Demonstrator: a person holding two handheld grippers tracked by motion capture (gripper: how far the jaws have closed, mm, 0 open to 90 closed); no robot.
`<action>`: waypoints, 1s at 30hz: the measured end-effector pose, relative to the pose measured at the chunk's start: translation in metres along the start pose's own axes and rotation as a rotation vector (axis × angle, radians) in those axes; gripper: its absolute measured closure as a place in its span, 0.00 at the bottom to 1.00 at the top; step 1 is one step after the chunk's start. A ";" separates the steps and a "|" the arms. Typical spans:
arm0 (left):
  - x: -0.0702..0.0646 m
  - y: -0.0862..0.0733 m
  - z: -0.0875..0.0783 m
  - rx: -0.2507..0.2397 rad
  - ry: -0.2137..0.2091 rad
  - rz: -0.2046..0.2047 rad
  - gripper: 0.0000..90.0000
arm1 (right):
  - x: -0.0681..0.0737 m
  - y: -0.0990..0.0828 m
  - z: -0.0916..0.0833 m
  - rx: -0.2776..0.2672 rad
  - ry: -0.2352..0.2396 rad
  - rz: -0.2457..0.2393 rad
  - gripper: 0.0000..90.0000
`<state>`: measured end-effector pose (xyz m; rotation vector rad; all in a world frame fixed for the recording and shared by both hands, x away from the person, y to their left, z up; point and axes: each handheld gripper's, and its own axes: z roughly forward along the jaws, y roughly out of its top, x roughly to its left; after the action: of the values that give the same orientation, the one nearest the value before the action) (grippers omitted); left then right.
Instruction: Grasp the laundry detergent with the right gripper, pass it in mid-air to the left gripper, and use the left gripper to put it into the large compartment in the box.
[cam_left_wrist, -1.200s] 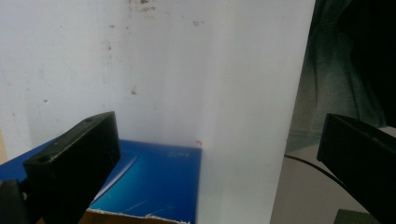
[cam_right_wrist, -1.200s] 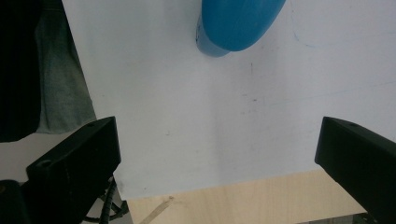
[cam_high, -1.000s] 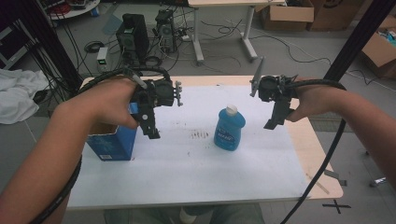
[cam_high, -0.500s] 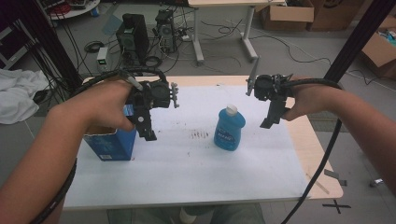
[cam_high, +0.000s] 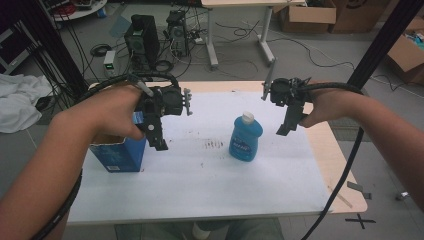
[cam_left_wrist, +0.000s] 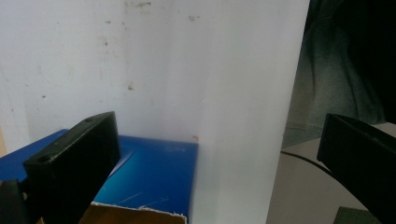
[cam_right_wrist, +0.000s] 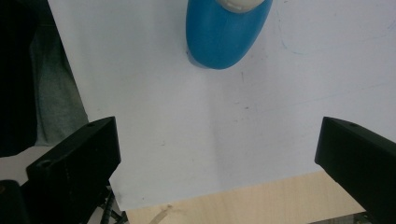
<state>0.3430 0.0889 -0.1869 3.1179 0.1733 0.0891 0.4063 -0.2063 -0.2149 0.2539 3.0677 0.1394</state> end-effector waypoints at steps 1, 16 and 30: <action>0.000 0.000 0.000 0.000 -0.001 0.000 0.00 | 0.000 0.001 0.000 0.004 -0.003 0.000 0.00; -0.001 -0.002 -0.001 -0.004 0.003 0.007 0.00 | -0.001 -0.010 -0.003 -0.041 -0.017 0.034 0.00; -0.003 -0.005 -0.001 -0.014 0.006 0.012 0.00 | 0.000 -0.064 -0.002 -0.372 -0.056 0.129 0.00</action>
<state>0.3391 0.0932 -0.1864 3.1054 0.1537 0.0995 0.3958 -0.2691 -0.2186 0.4217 2.8927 0.6862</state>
